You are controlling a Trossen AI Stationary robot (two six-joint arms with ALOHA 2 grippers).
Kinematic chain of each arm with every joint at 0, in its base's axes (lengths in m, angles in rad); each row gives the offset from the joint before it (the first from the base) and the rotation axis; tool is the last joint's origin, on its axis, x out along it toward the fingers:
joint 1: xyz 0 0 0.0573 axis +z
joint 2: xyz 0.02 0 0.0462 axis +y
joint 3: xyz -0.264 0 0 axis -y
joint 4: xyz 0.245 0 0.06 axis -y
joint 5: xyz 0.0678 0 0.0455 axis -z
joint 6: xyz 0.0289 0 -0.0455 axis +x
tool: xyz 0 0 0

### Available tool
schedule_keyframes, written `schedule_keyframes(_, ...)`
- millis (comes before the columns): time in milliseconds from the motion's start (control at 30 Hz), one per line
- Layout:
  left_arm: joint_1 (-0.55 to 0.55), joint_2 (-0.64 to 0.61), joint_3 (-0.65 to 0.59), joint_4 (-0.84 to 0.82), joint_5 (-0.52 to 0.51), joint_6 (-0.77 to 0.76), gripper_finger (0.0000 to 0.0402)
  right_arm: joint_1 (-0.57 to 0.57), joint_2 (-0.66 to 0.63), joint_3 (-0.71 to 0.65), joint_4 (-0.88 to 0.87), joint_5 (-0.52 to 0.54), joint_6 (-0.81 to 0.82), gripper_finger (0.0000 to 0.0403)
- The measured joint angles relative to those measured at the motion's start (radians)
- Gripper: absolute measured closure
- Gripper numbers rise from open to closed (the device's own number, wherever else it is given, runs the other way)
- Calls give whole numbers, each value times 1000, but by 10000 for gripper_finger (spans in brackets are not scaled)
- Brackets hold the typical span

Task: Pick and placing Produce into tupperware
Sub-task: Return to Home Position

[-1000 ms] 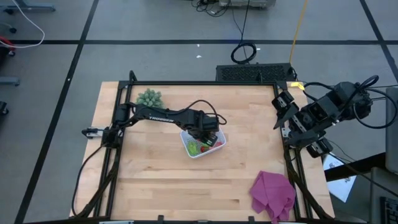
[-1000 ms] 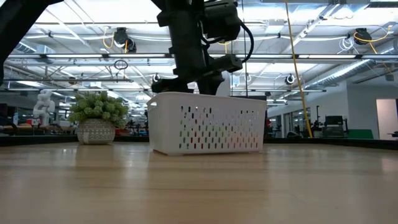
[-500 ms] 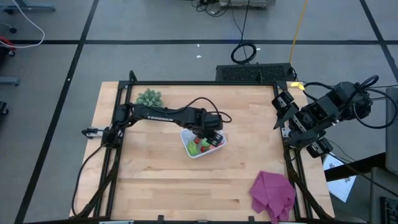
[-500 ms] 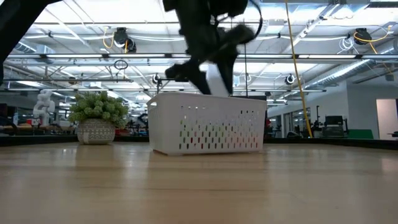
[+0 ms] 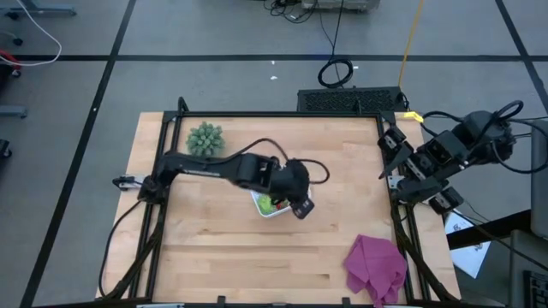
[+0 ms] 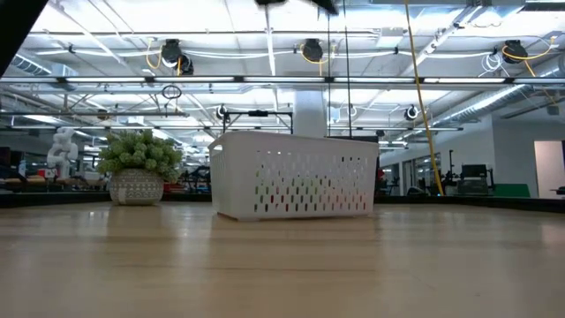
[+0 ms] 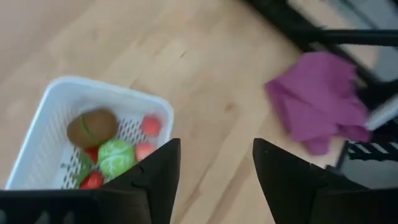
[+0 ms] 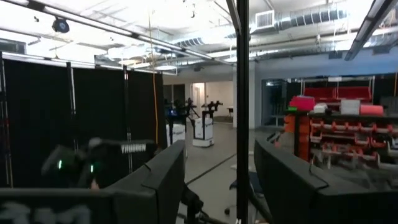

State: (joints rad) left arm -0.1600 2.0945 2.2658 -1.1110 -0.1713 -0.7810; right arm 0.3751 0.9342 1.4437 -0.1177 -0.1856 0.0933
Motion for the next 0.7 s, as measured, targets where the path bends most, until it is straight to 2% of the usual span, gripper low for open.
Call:
schedule_keyframes(100,-68,0,93,-20,-81,48,197,0,-26,0,-52,0,0,223)
schedule_keyframes(200,-134,-71,63,3,-154,91,197,0,-49,0,-97,0,-4,223)
schedule_keyframes(267,-175,-110,63,-14,-237,81,197,0,-56,0,-136,0,-6,223)
schedule_keyframes(433,-290,-198,62,-133,-437,81,197,0,-60,-12,-224,2,0,223)
schedule_keyframes(700,-428,-272,61,-307,-530,142,197,0,-63,-112,-276,1,-50,223)
